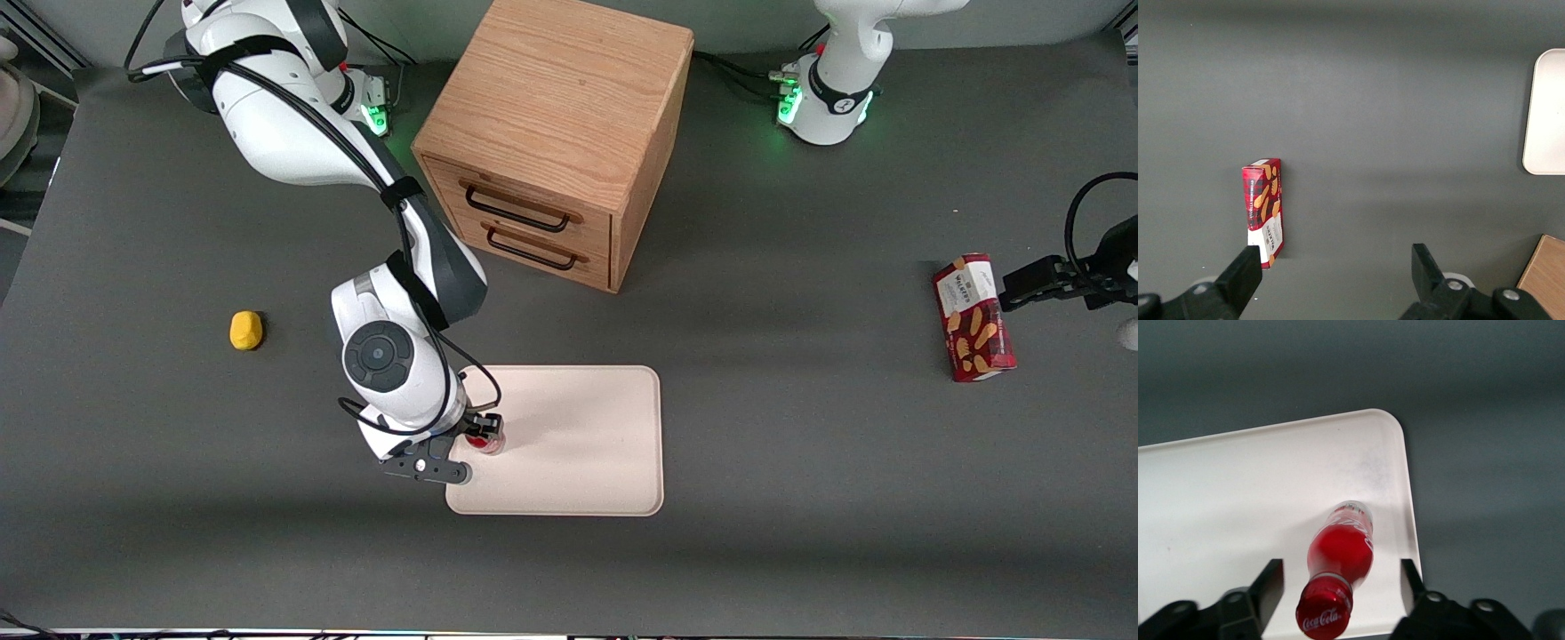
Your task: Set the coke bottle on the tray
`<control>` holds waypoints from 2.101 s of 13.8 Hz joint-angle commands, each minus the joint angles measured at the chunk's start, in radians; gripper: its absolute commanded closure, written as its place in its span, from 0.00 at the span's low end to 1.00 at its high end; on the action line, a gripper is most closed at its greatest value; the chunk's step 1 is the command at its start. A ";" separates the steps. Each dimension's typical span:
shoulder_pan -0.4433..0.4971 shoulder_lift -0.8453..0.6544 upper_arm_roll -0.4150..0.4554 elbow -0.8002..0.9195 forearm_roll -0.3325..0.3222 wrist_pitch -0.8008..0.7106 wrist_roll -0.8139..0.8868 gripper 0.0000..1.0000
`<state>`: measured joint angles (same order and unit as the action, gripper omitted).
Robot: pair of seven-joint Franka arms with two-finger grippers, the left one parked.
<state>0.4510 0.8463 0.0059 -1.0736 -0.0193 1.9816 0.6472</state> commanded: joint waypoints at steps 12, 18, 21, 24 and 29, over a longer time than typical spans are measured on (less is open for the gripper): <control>0.008 -0.354 0.014 0.003 -0.007 -0.498 0.031 0.00; -0.122 -0.541 0.075 -0.072 -0.004 -0.676 -0.073 0.00; -0.257 -0.674 0.118 -0.202 -0.002 -0.676 -0.217 0.00; -0.369 -0.766 0.132 -0.282 0.001 -0.673 -0.393 0.00; -0.420 -0.846 0.065 -0.396 0.002 -0.614 -0.556 0.00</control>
<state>0.0312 0.0585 0.1068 -1.3752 -0.0191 1.3097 0.1500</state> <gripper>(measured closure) 0.000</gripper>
